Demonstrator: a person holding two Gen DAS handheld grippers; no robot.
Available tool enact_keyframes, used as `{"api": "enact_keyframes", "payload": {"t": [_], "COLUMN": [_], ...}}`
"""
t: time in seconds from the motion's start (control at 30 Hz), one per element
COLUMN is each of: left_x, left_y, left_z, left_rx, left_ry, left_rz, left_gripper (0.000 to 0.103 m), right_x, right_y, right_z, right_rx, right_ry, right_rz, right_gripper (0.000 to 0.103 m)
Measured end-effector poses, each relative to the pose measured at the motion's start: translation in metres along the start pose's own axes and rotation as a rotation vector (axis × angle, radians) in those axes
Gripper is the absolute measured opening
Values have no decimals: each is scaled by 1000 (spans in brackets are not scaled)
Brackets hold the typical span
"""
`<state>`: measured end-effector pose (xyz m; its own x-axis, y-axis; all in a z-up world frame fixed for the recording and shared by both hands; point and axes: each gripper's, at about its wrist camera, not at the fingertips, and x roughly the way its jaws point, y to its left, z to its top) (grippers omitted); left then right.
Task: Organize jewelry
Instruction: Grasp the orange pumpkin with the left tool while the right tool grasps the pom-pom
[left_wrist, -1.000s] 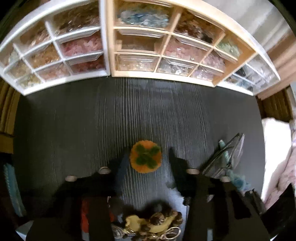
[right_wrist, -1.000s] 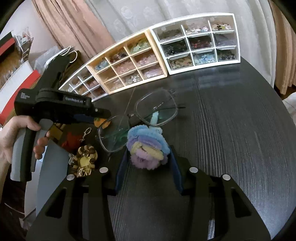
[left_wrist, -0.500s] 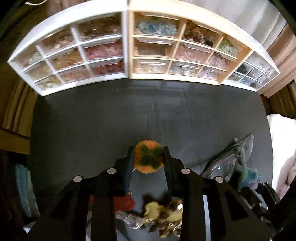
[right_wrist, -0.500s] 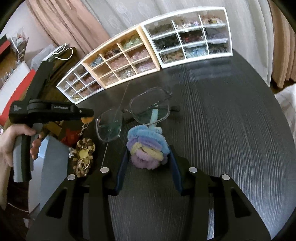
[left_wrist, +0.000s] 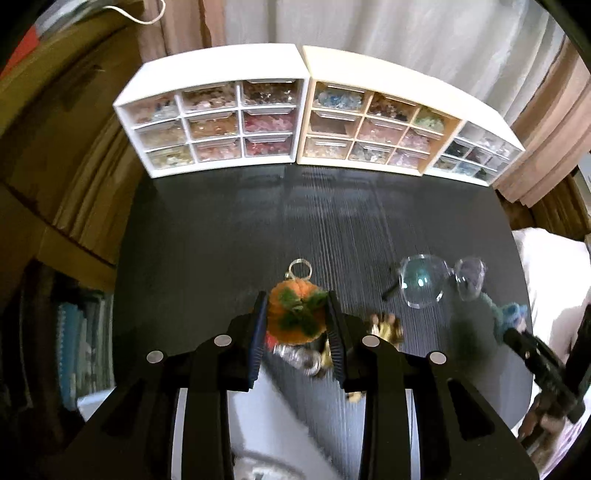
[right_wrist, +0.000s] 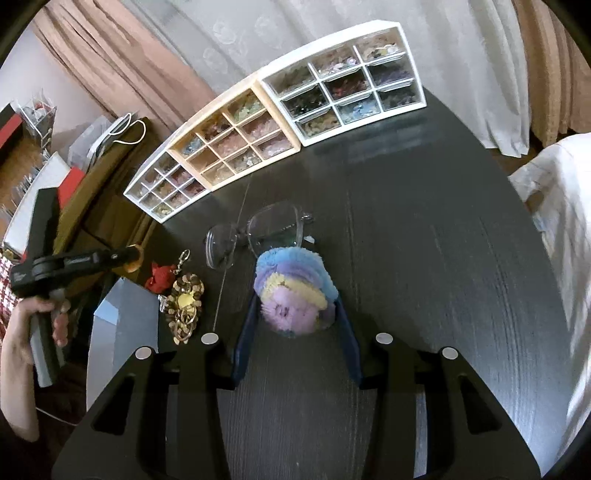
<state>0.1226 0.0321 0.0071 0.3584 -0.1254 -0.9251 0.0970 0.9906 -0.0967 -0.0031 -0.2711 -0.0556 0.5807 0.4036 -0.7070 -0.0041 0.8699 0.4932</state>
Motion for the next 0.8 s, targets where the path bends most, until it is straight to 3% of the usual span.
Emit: {"api": "enact_keyframes", "payload": {"t": [0.47,0.8], "left_x": [-63,-77], "left_y": [28,44], "left_z": [-64,-112], "left_rx": [6,-2], "left_ry": [-89,-103], "left_rz": [64,65], "left_gripper": [31,31], "right_x": [-32,-56], "right_y": [15,27], "right_z": [-8,-6], "right_rx": [-35,-60], "right_ry": [-18,-52], "right_rz": [-57,-98], "right_gripper": [40,40]}}
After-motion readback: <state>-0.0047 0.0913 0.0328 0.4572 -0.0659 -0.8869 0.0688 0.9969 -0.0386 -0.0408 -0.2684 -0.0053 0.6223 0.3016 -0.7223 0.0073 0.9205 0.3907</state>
